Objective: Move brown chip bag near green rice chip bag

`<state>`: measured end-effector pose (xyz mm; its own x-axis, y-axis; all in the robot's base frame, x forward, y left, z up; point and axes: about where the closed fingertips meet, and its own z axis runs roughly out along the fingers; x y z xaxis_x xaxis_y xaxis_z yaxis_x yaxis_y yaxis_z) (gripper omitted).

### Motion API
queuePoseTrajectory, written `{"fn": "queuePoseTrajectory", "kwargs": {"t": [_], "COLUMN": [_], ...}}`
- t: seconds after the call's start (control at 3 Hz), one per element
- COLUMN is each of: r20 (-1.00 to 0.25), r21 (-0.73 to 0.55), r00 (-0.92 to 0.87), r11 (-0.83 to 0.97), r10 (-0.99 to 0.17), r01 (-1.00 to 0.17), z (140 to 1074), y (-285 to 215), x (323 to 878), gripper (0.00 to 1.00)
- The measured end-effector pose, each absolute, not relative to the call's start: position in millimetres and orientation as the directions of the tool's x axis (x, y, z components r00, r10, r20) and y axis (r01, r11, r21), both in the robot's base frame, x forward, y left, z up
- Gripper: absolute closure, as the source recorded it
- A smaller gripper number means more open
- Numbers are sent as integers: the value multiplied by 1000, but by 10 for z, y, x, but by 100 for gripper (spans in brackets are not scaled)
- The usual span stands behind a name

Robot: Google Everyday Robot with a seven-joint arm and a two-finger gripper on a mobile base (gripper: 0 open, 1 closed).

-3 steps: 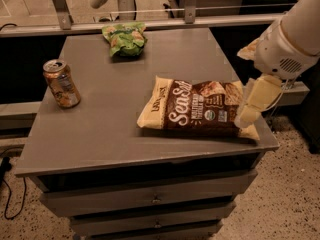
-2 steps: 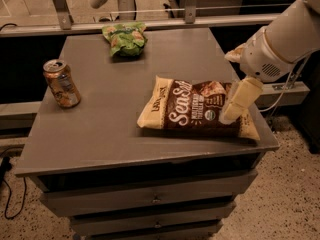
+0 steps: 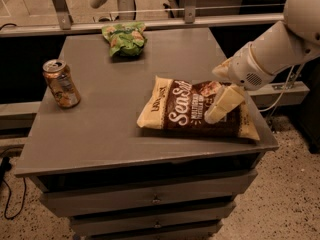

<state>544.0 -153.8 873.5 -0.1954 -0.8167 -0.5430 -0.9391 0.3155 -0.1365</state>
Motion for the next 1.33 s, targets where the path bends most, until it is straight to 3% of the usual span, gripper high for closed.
{"fn": "queuePoseTrajectory", "kwargs": {"t": [0.67, 1.0, 1.33], "r20": [-604, -618, -619], "r21": [-140, -209, -212], "r00": [-193, -163, -159], "r11": [341, 361, 359], "r10": [-773, -769, -769], "r01": [-929, -909, -909], "z": [8905, 9205, 9223], "y": [-1539, -1660, -1645], "x": [5540, 5645, 5648], "gripper": [62, 85, 100]}}
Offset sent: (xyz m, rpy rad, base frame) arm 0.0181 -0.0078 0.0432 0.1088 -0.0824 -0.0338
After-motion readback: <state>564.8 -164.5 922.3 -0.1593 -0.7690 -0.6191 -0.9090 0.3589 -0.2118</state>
